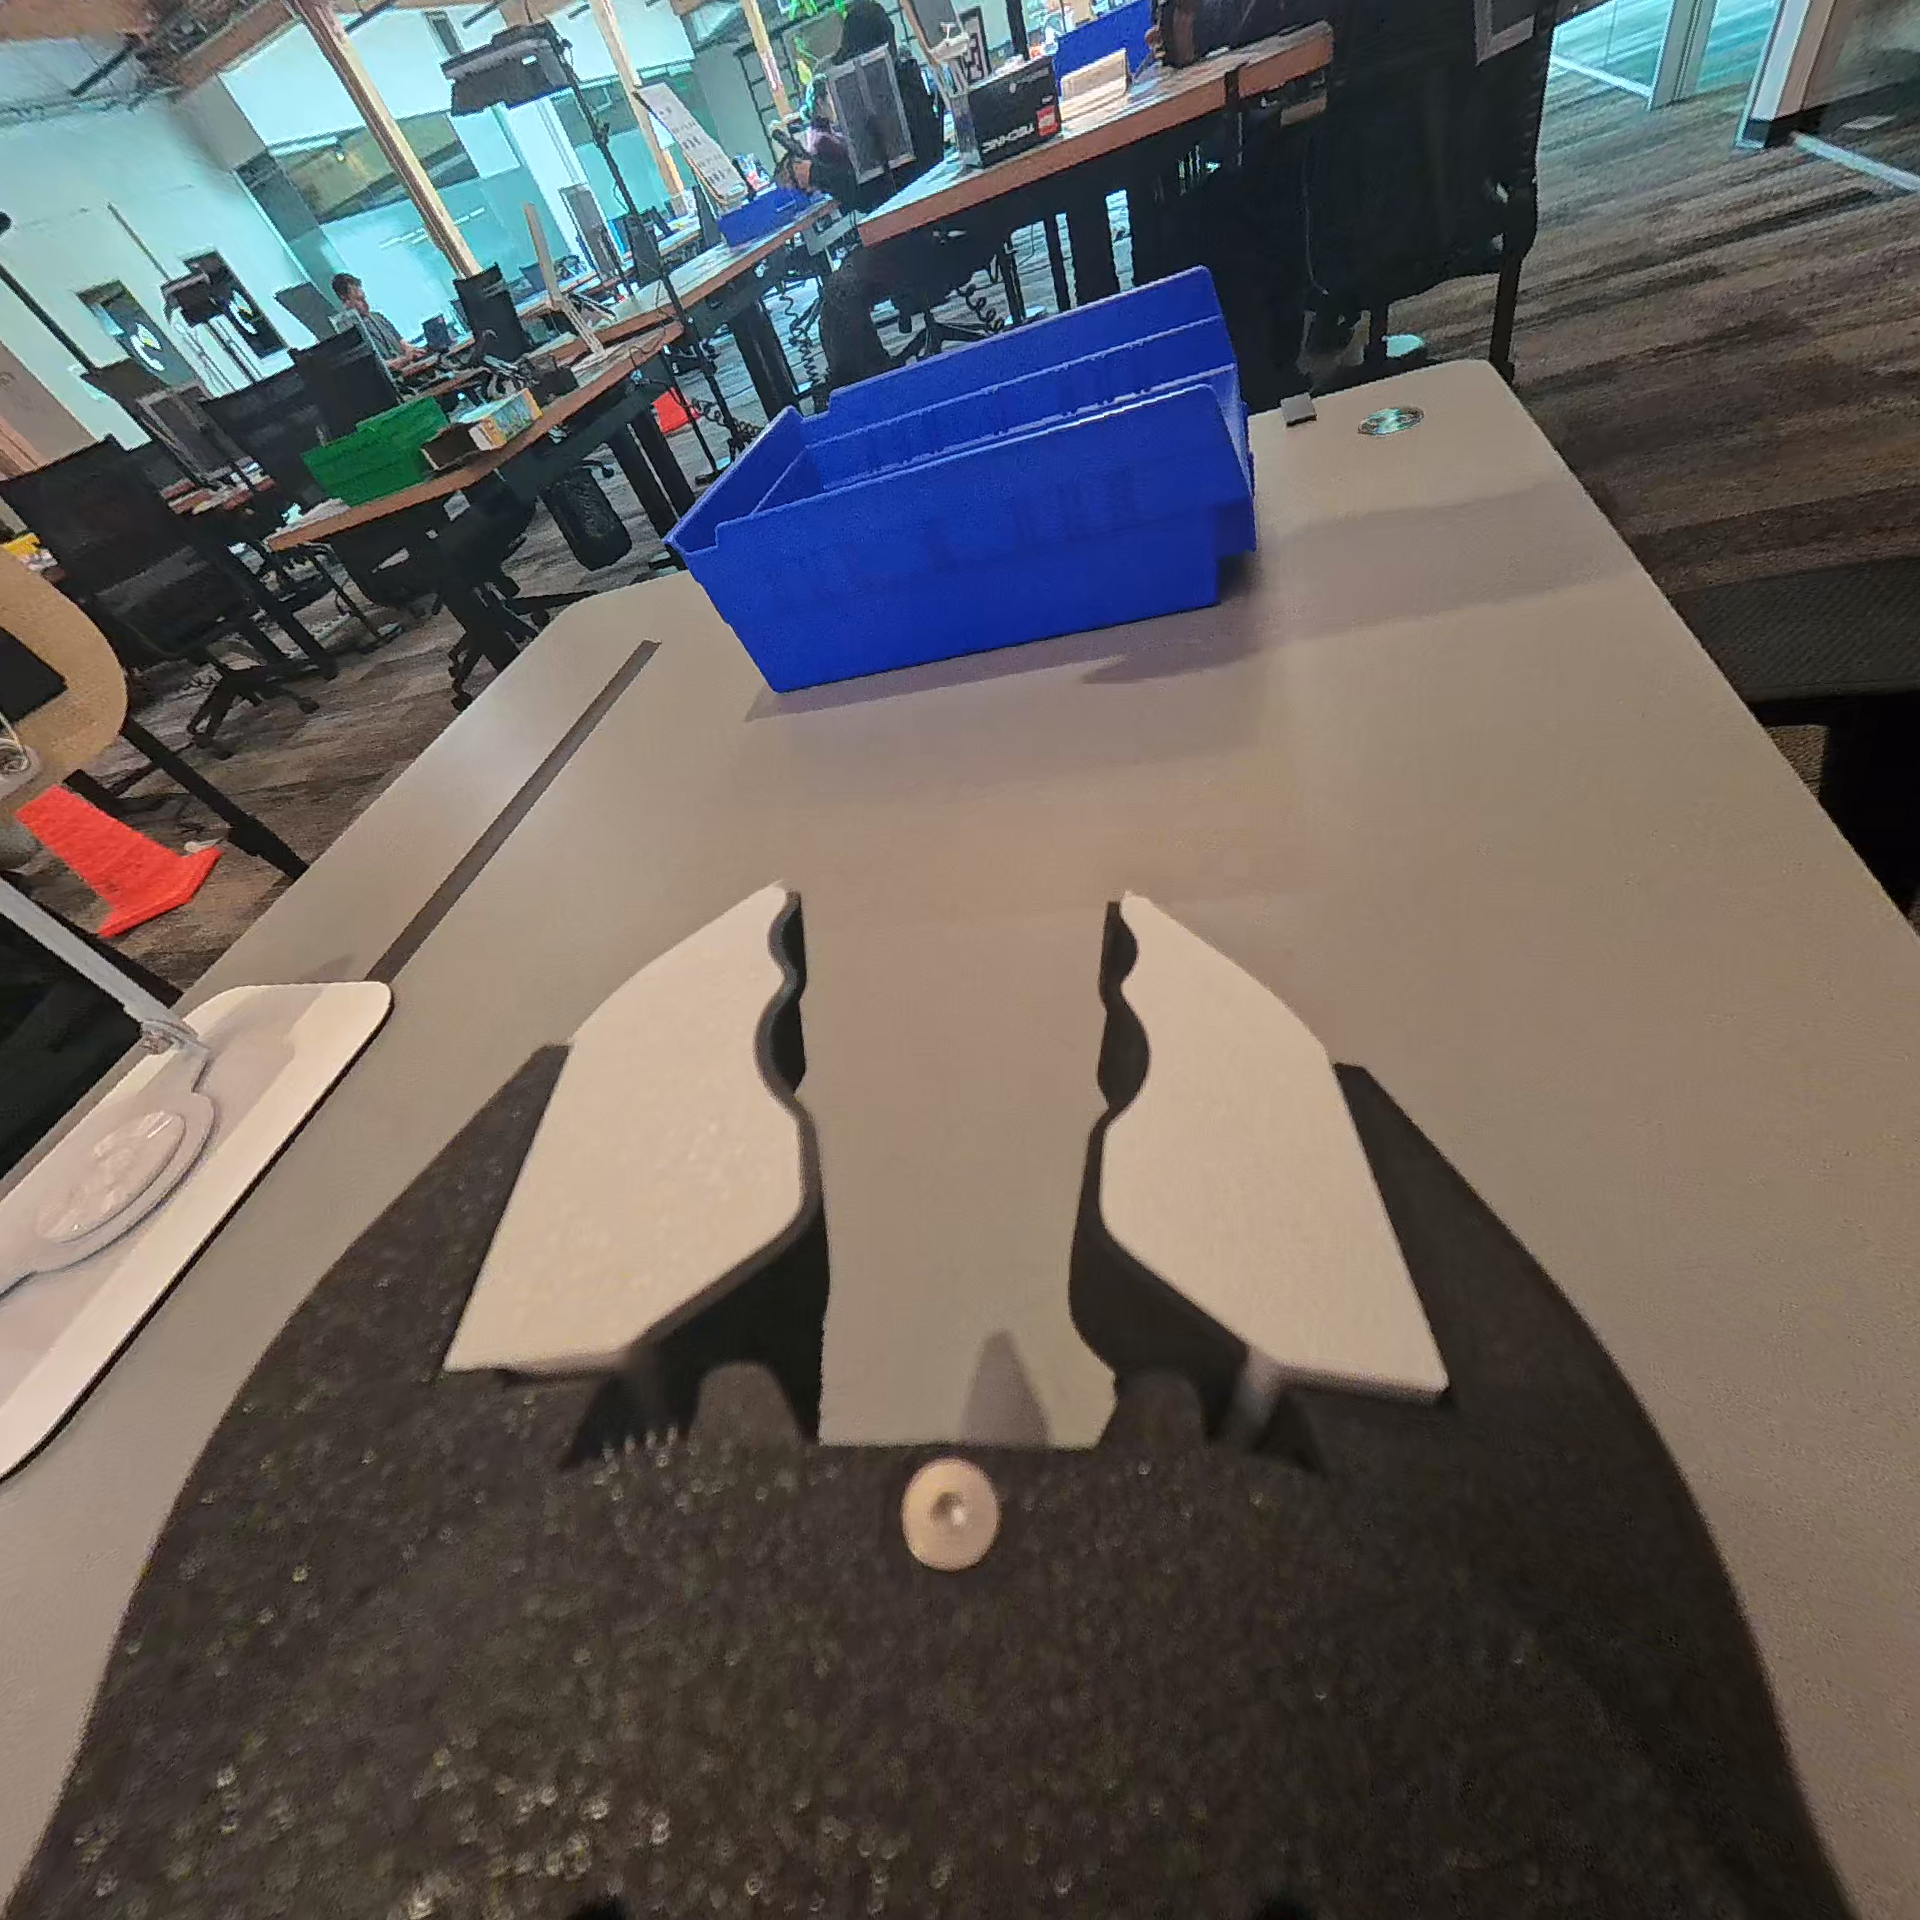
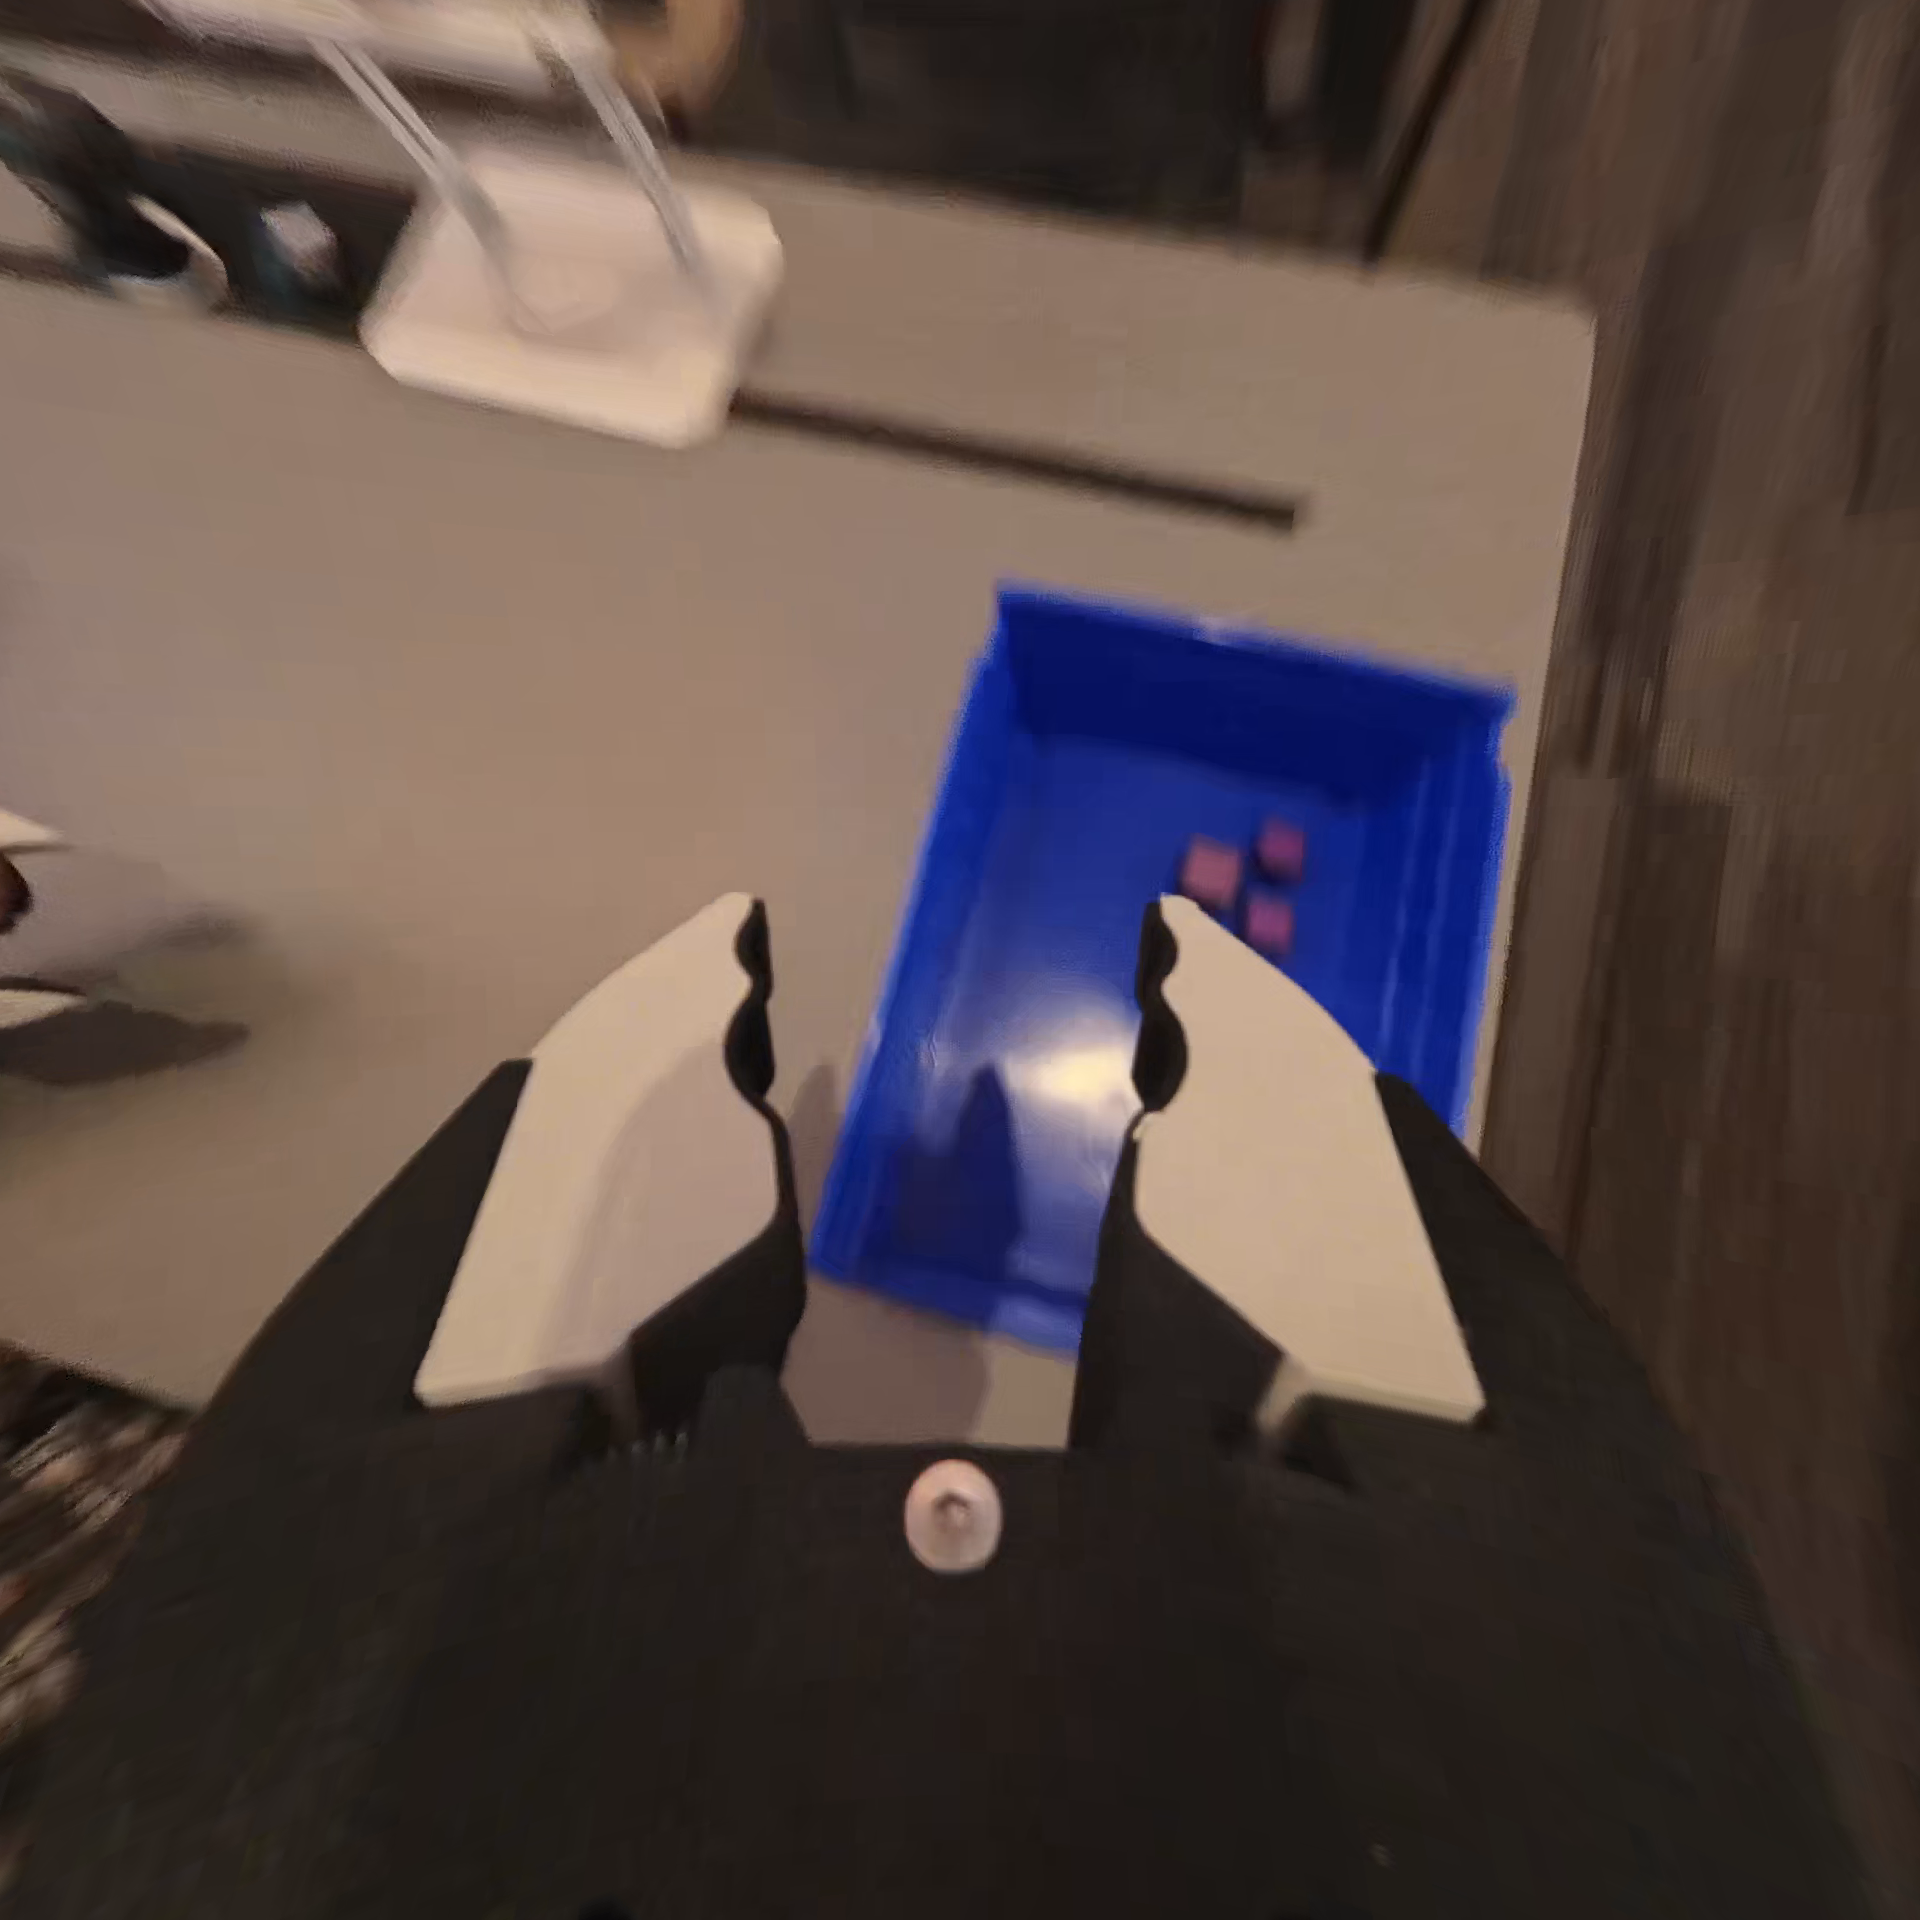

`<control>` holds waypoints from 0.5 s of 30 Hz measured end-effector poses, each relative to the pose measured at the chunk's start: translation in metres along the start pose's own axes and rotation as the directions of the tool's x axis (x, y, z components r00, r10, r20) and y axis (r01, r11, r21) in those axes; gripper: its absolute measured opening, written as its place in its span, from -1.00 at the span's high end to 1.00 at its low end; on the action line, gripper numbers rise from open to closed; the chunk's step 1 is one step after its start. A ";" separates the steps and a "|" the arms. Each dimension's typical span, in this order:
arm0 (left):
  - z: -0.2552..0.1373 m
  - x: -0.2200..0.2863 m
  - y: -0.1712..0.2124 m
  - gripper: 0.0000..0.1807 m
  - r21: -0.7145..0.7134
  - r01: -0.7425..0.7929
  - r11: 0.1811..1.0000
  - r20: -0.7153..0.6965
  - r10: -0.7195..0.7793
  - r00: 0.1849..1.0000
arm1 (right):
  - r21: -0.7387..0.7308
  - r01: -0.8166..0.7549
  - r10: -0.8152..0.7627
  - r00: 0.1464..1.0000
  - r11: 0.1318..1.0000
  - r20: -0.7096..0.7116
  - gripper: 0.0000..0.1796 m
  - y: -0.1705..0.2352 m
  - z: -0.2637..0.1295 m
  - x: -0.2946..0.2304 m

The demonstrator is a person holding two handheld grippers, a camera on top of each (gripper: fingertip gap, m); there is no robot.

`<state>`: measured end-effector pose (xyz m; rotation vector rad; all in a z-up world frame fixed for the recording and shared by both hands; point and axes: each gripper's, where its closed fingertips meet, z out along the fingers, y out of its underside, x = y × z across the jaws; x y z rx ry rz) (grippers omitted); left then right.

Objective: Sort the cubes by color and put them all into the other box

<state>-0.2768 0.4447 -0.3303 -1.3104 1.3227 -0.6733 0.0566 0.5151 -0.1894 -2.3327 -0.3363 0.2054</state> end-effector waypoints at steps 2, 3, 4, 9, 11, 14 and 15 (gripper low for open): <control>0.000 -0.001 0.001 0.40 -0.003 0.004 1.000 0.002 -0.004 1.000 | 0.191 0.066 -0.076 0.996 0.979 0.045 0.16 -0.018 0.006 -0.034; 0.001 -0.001 0.002 0.40 -0.005 0.007 1.000 0.004 -0.007 1.000 | 0.273 0.082 -0.107 0.991 0.958 0.081 0.13 -0.022 0.013 -0.054; 0.001 -0.001 0.003 0.40 -0.008 0.009 1.000 0.004 -0.009 1.000 | 0.346 0.085 -0.136 0.983 0.934 0.126 0.09 -0.023 0.022 -0.074; 0.002 -0.005 0.006 0.38 -0.016 0.013 1.000 0.024 -0.012 1.000 | 0.574 -0.042 -0.199 0.915 0.818 0.351 0.03 -0.010 0.089 -0.157; 0.000 -0.008 0.005 0.38 -0.011 0.018 1.000 0.035 -0.017 0.999 | 0.613 -0.097 -0.200 0.896 0.784 0.397 0.03 -0.003 0.118 -0.177; -0.004 -0.013 0.002 0.38 -0.001 0.022 1.000 0.053 -0.022 0.998 | 0.654 -0.076 -0.229 0.901 0.753 0.368 0.05 0.008 0.155 -0.192; -0.006 -0.015 0.001 0.38 0.001 0.023 1.000 0.062 -0.023 0.998 | 0.666 -0.065 -0.238 0.904 0.743 0.354 0.06 0.012 0.164 -0.194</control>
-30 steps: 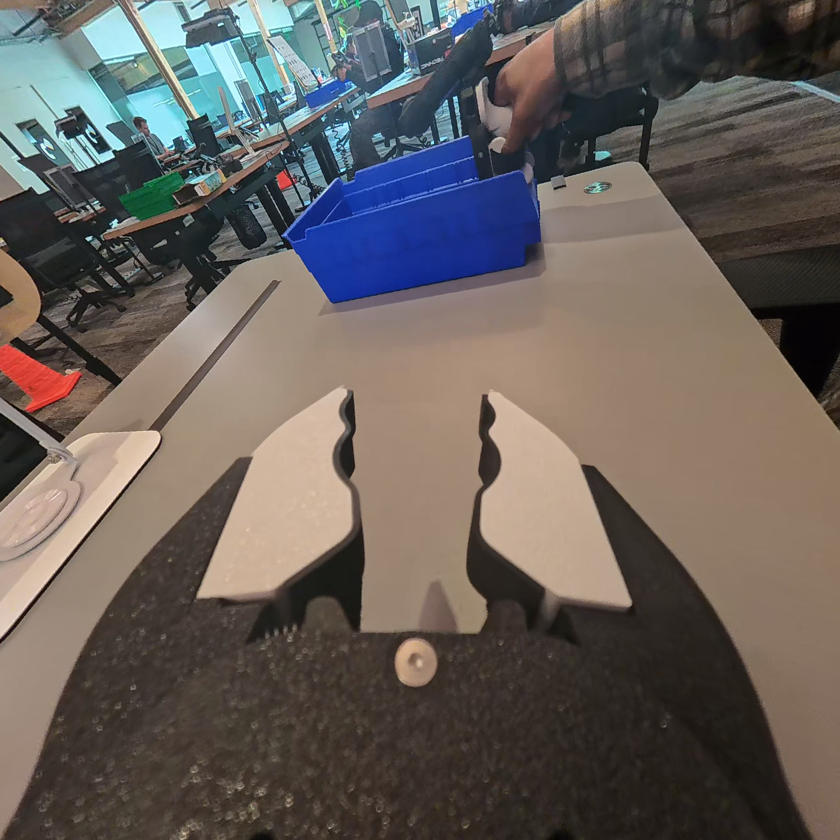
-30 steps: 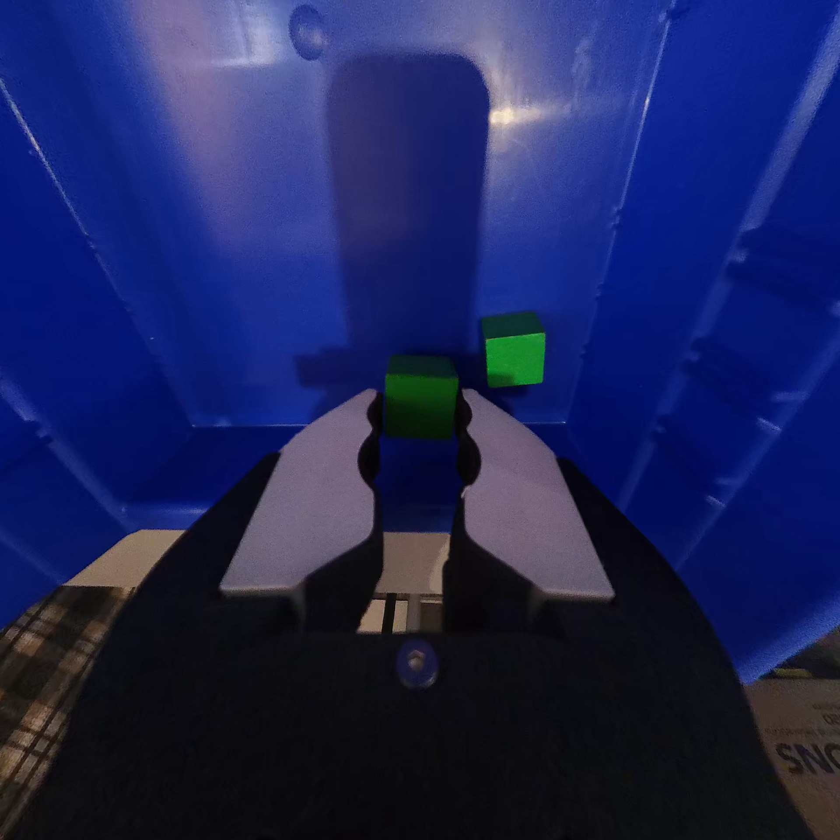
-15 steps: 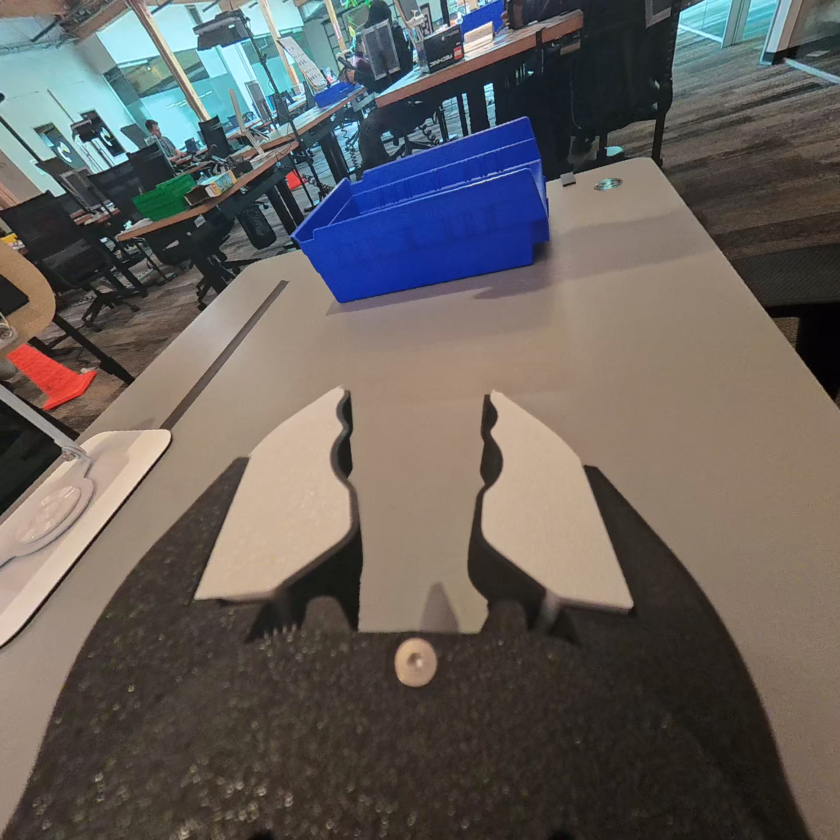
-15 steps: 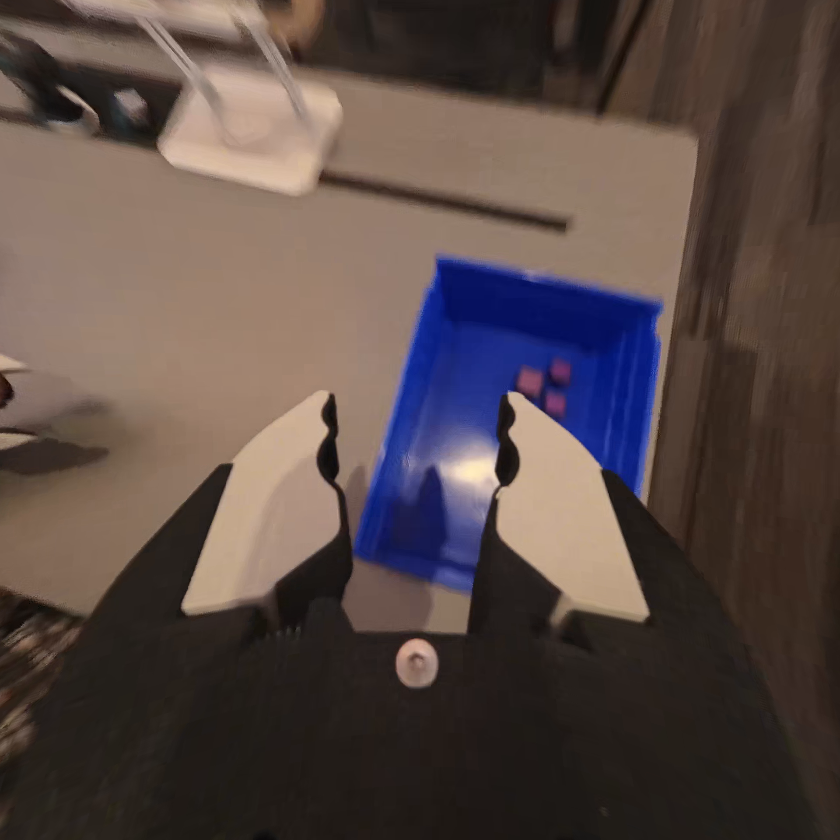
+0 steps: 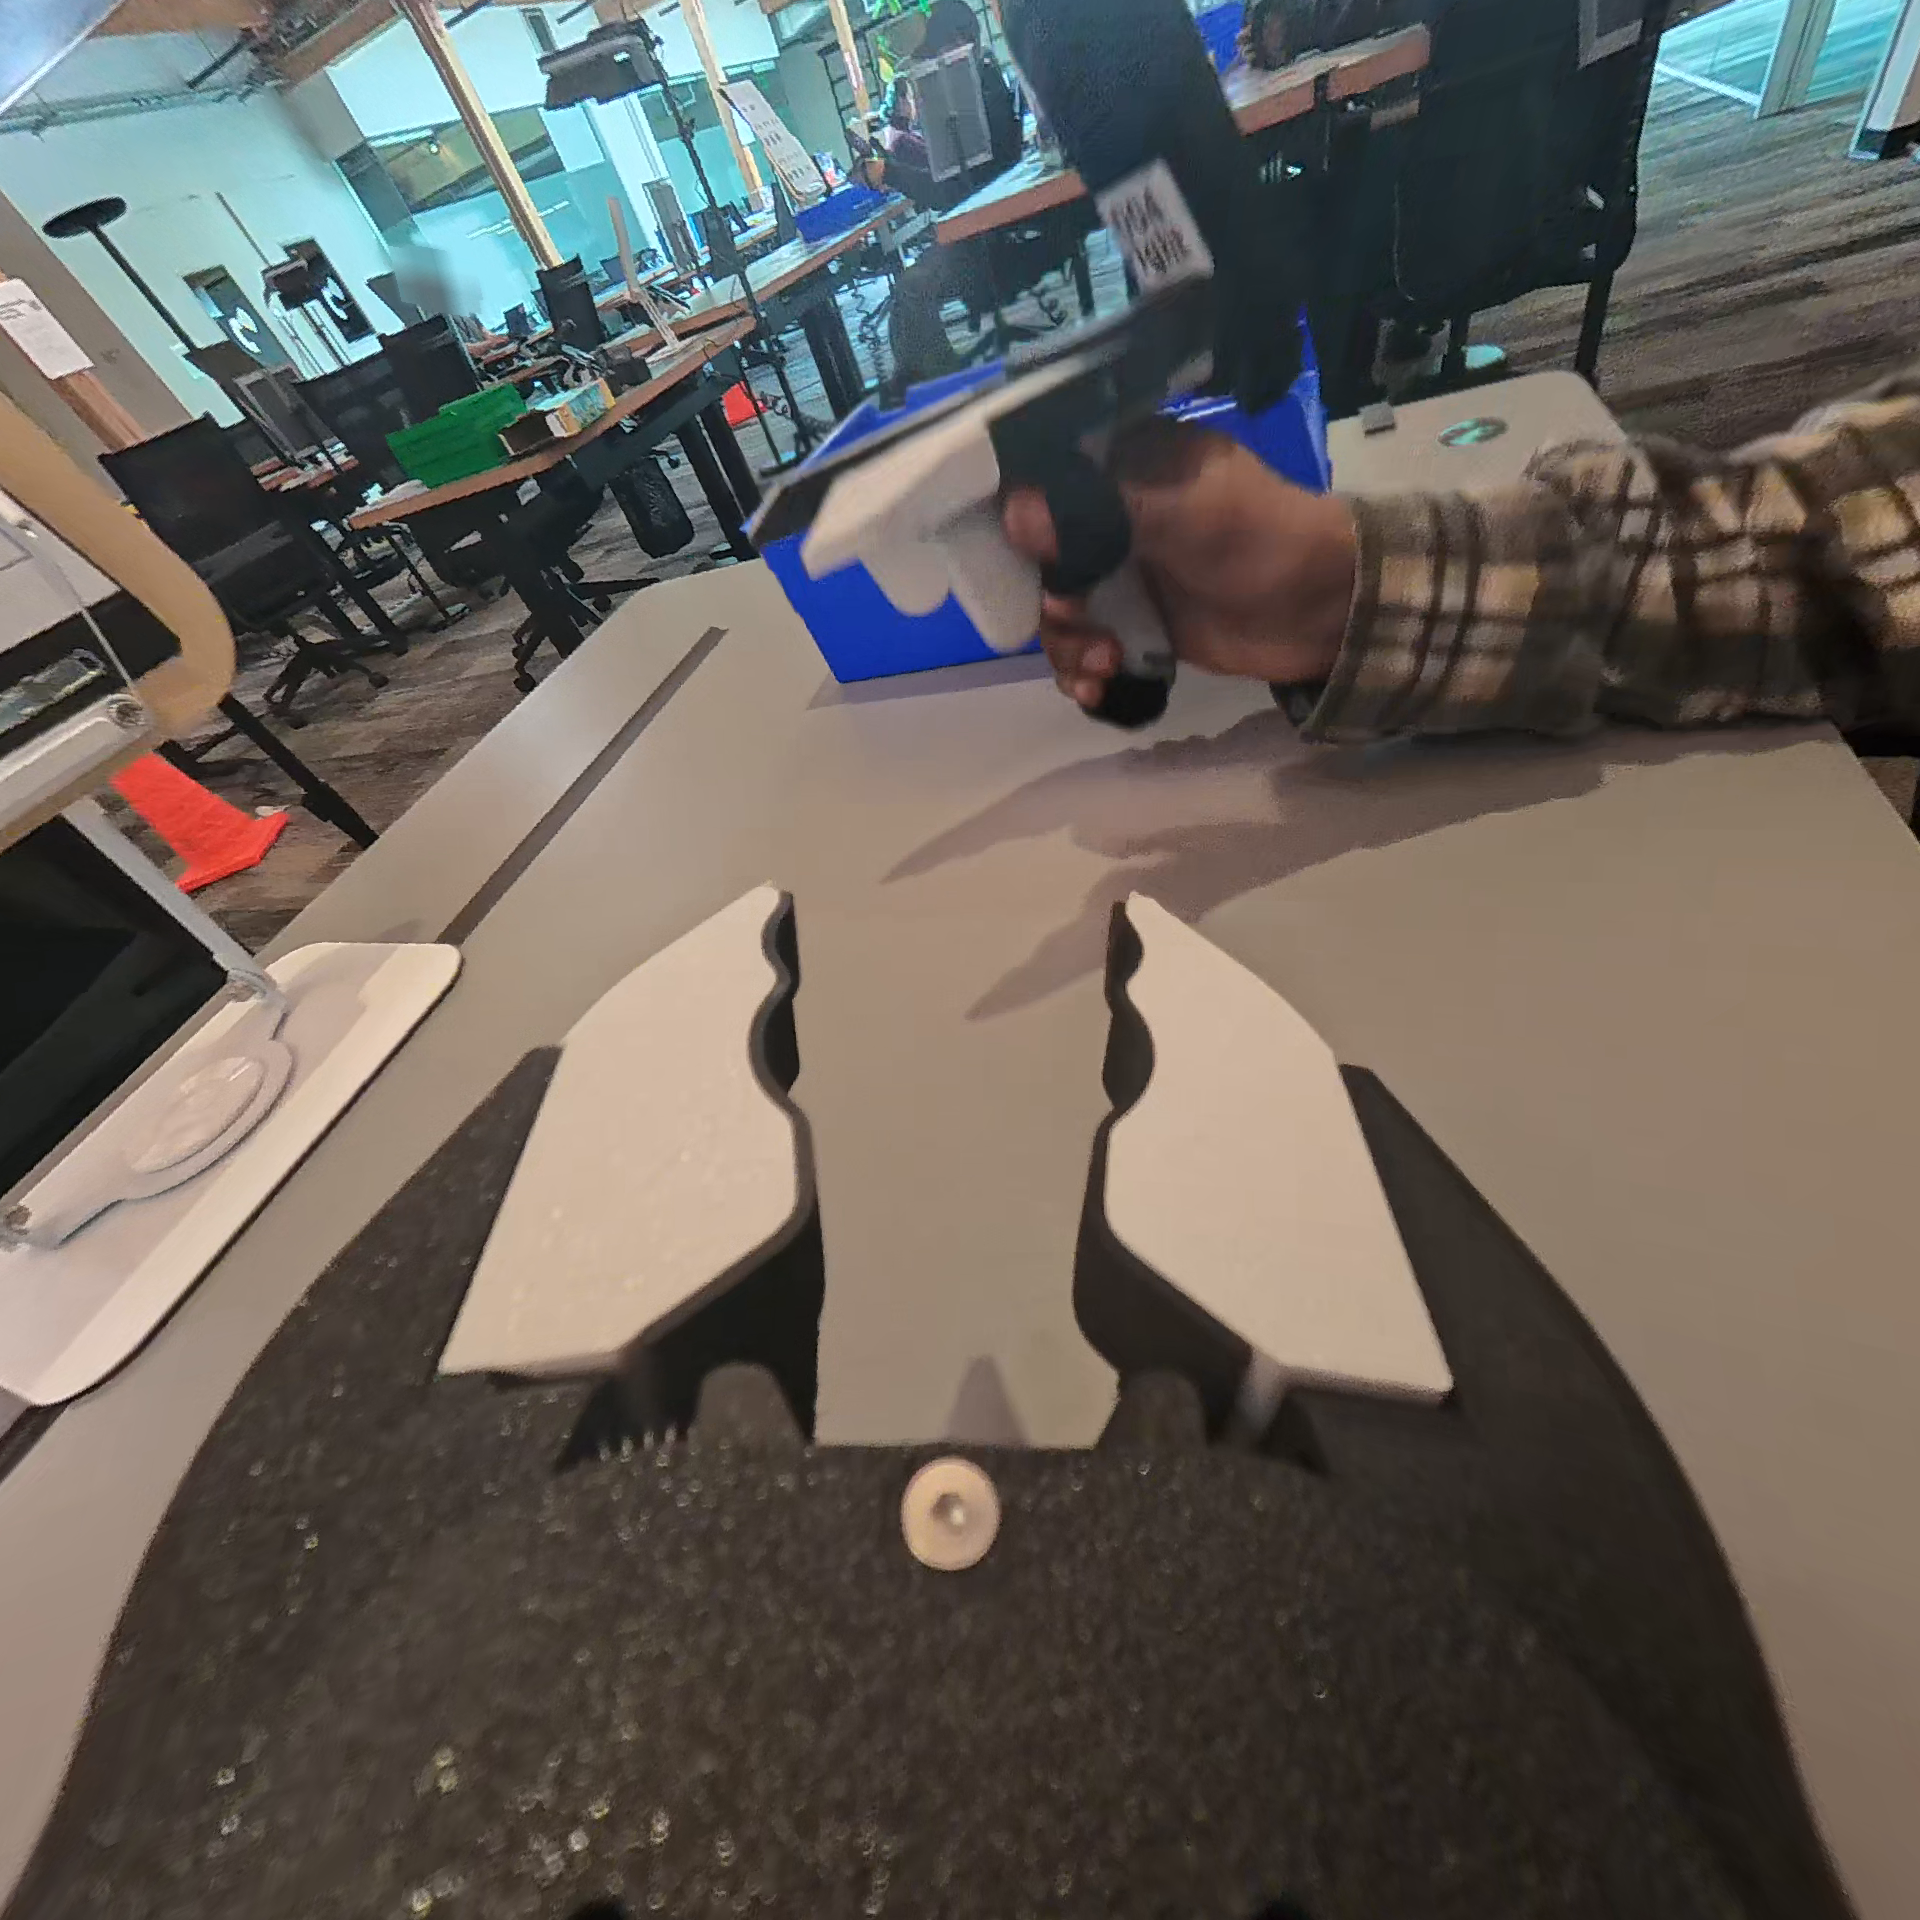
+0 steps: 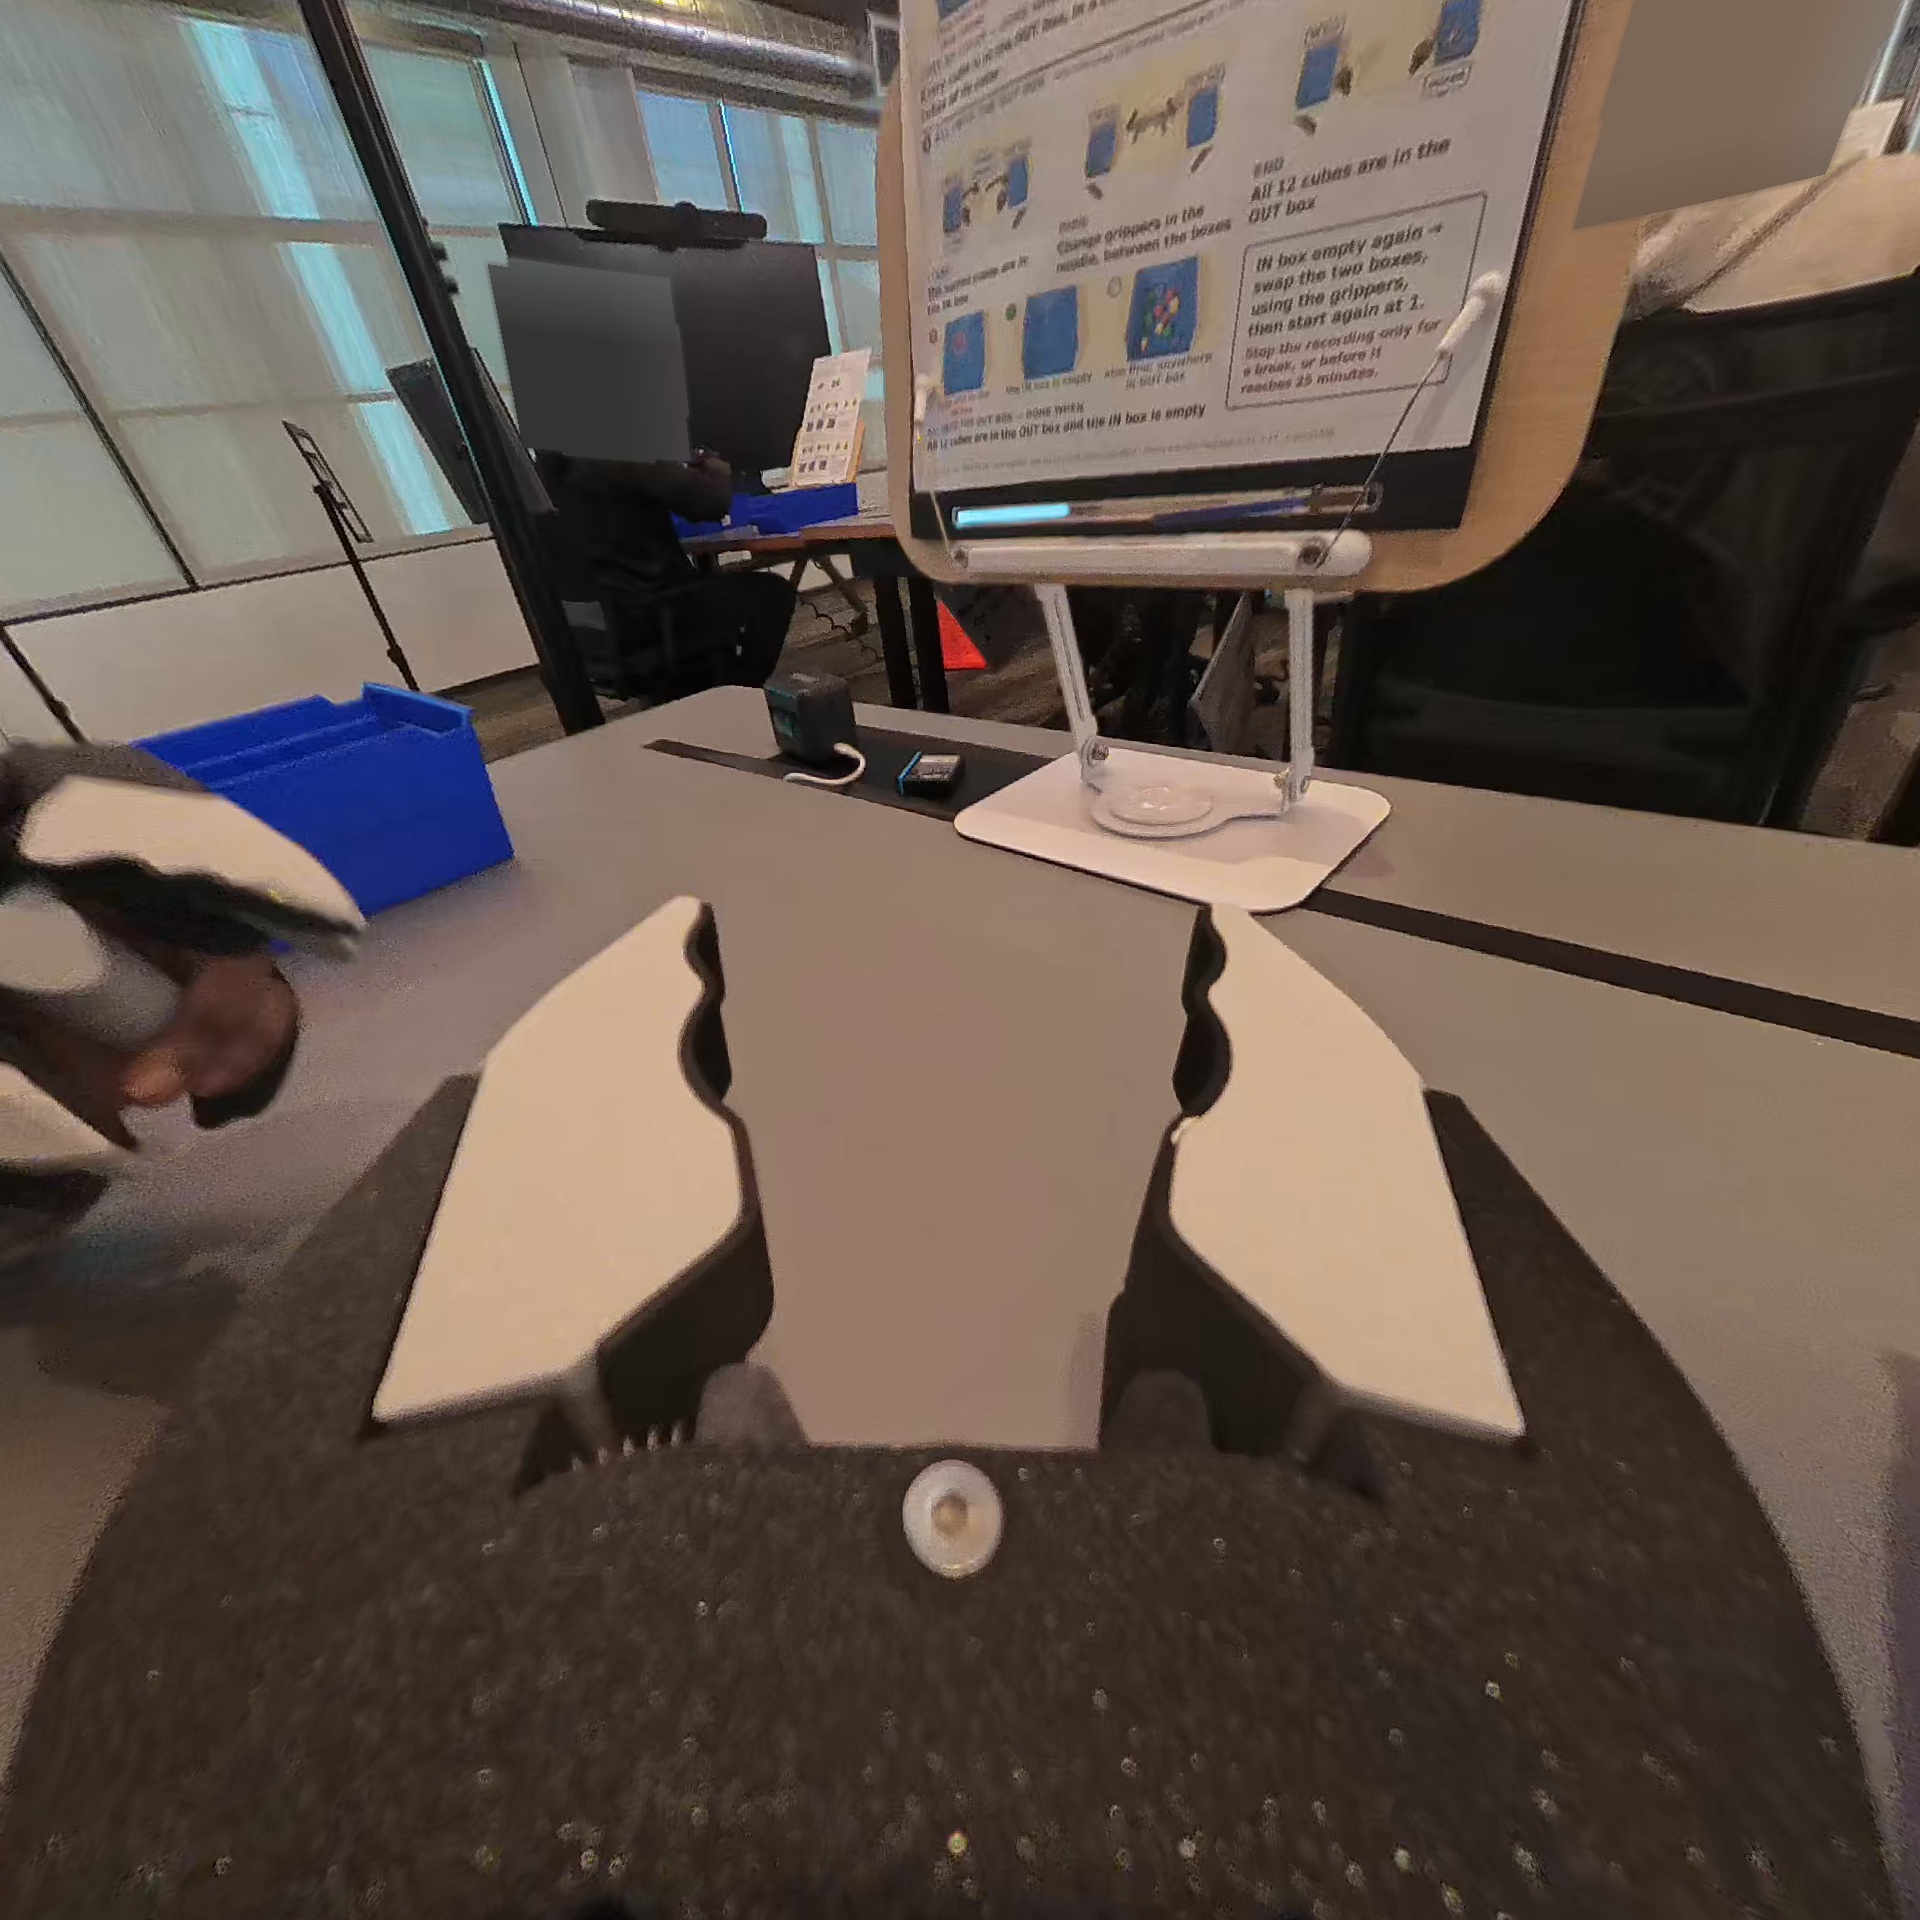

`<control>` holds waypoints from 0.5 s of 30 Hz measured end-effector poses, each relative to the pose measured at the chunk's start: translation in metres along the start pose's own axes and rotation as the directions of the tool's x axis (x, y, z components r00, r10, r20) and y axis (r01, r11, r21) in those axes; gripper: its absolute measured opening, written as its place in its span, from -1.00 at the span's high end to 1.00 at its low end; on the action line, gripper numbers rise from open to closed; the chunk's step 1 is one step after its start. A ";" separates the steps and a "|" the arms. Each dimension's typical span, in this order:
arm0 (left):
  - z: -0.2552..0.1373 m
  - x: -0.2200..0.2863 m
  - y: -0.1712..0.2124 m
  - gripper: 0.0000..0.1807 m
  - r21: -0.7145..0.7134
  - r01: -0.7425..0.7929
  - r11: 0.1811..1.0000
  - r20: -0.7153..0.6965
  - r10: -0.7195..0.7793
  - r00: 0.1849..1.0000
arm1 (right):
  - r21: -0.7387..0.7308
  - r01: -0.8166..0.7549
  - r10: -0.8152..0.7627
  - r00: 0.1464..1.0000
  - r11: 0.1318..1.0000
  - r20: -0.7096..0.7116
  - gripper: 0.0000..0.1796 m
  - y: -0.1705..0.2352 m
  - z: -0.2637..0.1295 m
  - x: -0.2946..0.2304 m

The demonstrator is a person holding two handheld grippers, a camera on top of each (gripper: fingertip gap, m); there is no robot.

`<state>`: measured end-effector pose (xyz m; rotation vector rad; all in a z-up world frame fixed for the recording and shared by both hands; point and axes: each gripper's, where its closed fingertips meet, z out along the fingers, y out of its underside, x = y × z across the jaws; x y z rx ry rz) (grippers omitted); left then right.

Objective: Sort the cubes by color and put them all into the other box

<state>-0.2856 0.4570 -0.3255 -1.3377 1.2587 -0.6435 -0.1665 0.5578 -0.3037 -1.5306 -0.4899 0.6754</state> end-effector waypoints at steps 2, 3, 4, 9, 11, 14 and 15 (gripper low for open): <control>-0.005 -0.004 -0.005 0.38 0.006 -0.001 1.000 0.018 0.001 1.000 | -0.006 -0.006 0.006 1.000 1.000 0.028 0.06 0.011 0.003 -0.006; -0.010 -0.006 -0.008 0.38 0.008 -0.007 1.000 0.033 0.007 0.999 | -0.013 0.001 -0.001 0.999 1.000 0.049 0.08 0.014 0.003 -0.010; -0.016 -0.008 -0.013 0.37 0.010 -0.015 1.000 0.050 0.015 0.999 | -0.016 0.026 -0.025 0.998 1.000 0.050 0.09 0.017 0.001 -0.011; -0.089 -0.031 -0.037 0.39 -0.076 -0.100 0.992 0.180 0.112 0.977 | -0.026 0.030 -0.028 0.998 0.999 0.065 0.10 0.026 -0.002 -0.012; -0.141 -0.050 -0.033 0.40 -0.237 -0.134 0.962 0.233 0.190 0.954 | -0.037 0.006 -0.003 0.996 0.999 0.093 0.10 0.028 0.001 -0.016; -0.243 -0.092 -0.011 0.40 -0.559 -0.049 0.828 0.328 0.275 0.904 | -0.077 0.008 0.003 0.992 0.997 0.129 0.10 0.037 0.005 -0.023; -0.279 -0.105 0.000 0.41 -0.636 0.038 0.771 0.369 0.260 0.893 | -0.086 0.015 -0.003 0.990 0.996 0.138 0.10 0.039 0.006 -0.026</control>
